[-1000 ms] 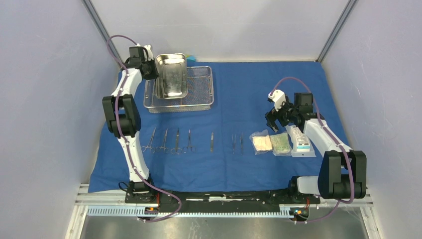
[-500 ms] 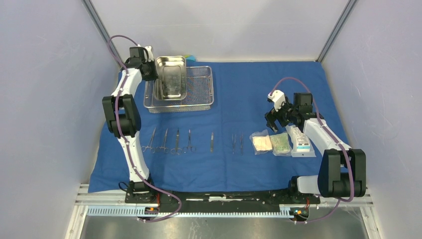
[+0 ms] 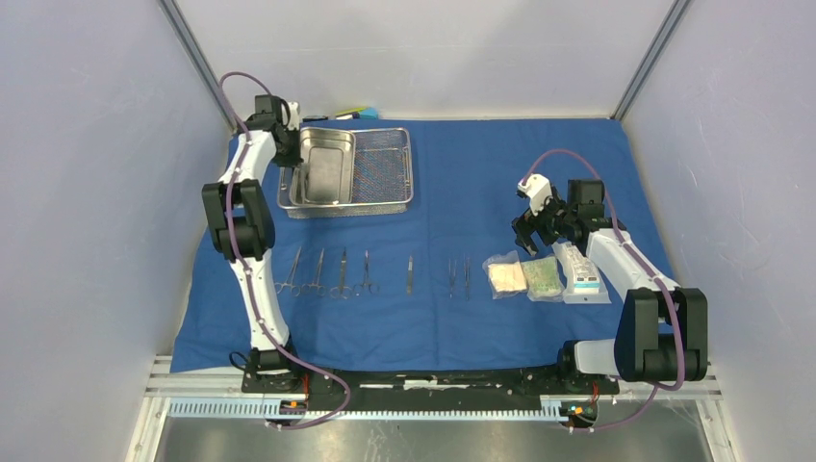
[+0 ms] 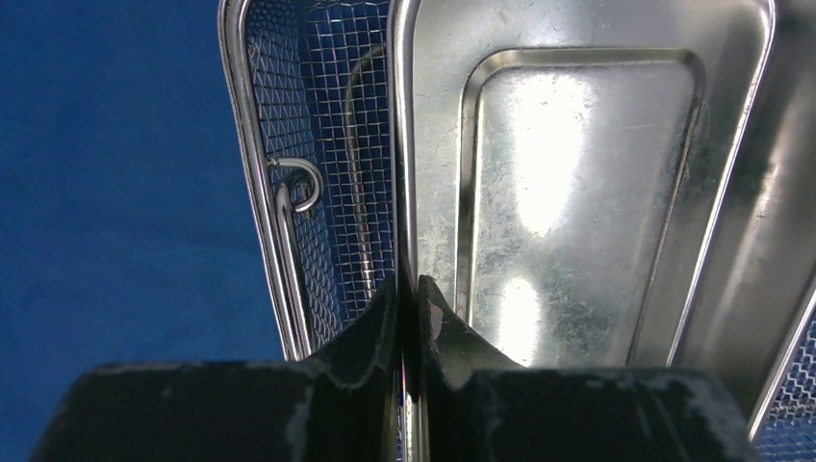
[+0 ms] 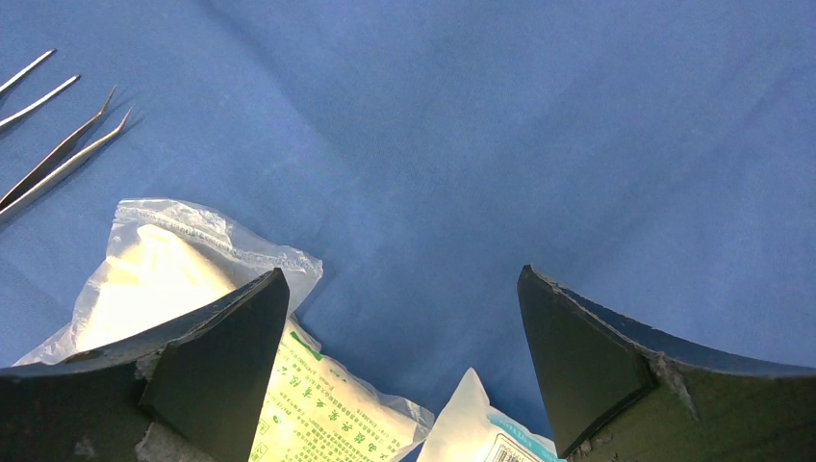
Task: Open and lay out the surgical kit
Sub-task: Place the container inside the container.
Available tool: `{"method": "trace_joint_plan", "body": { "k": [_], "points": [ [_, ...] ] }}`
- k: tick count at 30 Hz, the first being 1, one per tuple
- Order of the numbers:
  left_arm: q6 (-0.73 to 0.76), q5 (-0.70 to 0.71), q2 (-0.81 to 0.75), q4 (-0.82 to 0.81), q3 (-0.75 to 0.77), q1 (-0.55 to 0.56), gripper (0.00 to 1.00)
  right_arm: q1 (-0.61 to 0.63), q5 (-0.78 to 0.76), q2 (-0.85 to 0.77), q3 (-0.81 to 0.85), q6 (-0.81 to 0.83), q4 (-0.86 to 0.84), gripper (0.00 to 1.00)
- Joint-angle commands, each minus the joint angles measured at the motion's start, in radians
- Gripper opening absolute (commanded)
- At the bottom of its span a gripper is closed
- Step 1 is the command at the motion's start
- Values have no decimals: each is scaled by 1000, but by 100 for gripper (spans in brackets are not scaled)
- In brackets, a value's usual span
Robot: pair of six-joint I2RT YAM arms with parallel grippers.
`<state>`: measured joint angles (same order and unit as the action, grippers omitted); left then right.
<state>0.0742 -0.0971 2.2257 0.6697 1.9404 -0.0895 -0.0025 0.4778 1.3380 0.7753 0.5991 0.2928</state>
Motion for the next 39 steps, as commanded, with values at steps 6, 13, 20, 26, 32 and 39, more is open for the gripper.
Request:
{"method": "trace_joint_plan", "body": {
  "k": [6,13,20,26,32,39],
  "points": [
    [70,47,111,134,173,-6,2,-4,9,-28,-7,-7,-30,97],
    [80,94,131,149,205,-6,11,-3,12,-28,-2,-7,-25,97],
    [95,80,137,198,231,-4,3,-3,19,-32,-5,-8,-28,97],
    [70,21,161,290,279,-2,2,-3,26,-33,-3,-11,-29,97],
    [41,-42,176,352,280,-2,2,-3,29,-34,-5,-10,-31,97],
    [35,-27,194,348,276,-3,8,-4,27,-37,-16,-11,-40,97]
  ]
}}
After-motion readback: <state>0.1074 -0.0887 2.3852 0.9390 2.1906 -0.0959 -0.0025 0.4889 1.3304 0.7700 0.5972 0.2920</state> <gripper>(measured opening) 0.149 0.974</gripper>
